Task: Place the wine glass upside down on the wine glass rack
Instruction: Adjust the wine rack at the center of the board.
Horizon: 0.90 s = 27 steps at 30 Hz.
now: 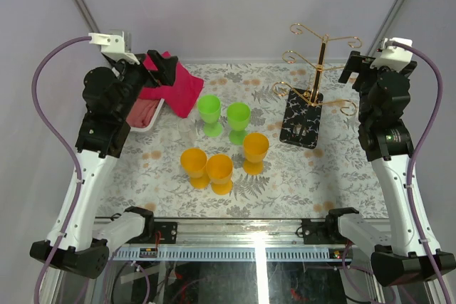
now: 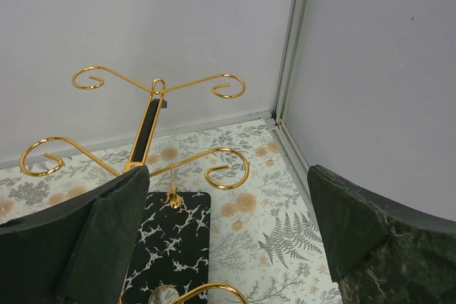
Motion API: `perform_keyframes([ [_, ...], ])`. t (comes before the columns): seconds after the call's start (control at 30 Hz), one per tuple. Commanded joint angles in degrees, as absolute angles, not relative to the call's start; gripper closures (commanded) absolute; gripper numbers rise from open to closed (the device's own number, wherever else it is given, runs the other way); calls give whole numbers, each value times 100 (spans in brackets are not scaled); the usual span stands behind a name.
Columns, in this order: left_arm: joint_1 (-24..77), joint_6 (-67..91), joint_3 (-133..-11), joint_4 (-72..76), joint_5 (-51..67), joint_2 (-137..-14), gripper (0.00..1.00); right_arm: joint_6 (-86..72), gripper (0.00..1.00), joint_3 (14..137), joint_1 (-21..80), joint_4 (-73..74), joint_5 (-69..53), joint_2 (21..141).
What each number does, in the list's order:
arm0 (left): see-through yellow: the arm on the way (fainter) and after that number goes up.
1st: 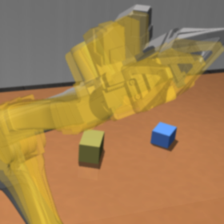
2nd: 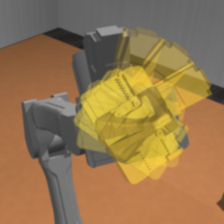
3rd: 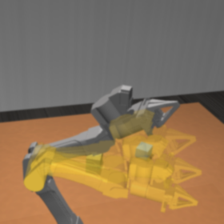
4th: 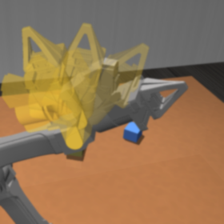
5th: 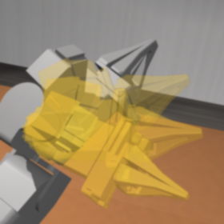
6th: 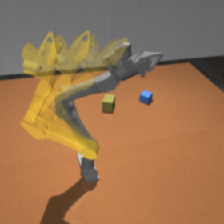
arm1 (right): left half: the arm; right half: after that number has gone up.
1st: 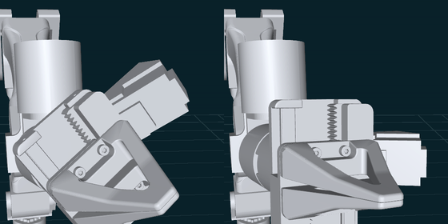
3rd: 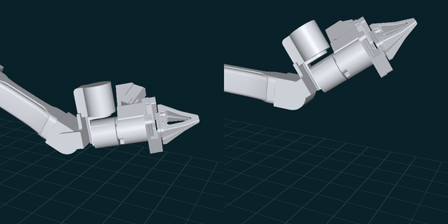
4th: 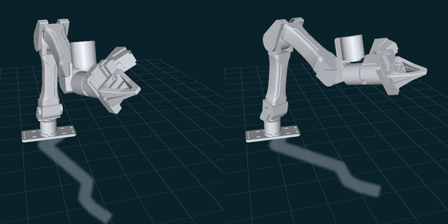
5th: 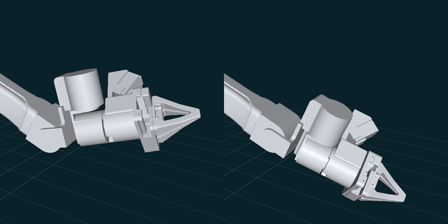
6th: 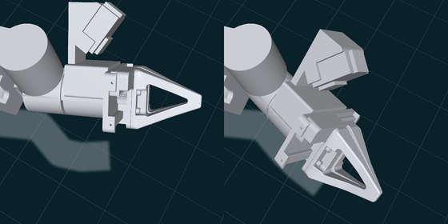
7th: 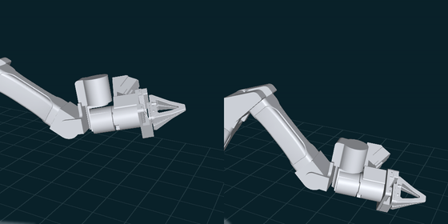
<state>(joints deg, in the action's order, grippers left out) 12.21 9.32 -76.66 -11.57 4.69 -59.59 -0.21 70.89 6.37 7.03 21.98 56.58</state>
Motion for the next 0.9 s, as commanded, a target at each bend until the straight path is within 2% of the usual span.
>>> perform_keyframes([
  [0.0, 1203, 1249, -7783, -879, -219, -6002, 0, 53, 1, 7368, 642, 479, 2376, 5640],
  [0.2, 1204, 1376, -7967, -982, -847, -6009, 0, 148, 1, 7592, 642, 616, 2259, 5807],
  [0.37, 1196, 2046, -7808, -1039, -2023, -5808, 0, 36, 1, 7971, 642, 985, 2128, 6023],
  [0.73, 1189, 1609, -7316, -390, -1375, -5451, 0, -612, 1, 9662, 636, 2810, 1851, 7163],
  [0.87, 1202, 1671, -7329, -477, -1234, -5551, 0, -724, 1, 9746, 641, 3008, 1463, 7264],
])
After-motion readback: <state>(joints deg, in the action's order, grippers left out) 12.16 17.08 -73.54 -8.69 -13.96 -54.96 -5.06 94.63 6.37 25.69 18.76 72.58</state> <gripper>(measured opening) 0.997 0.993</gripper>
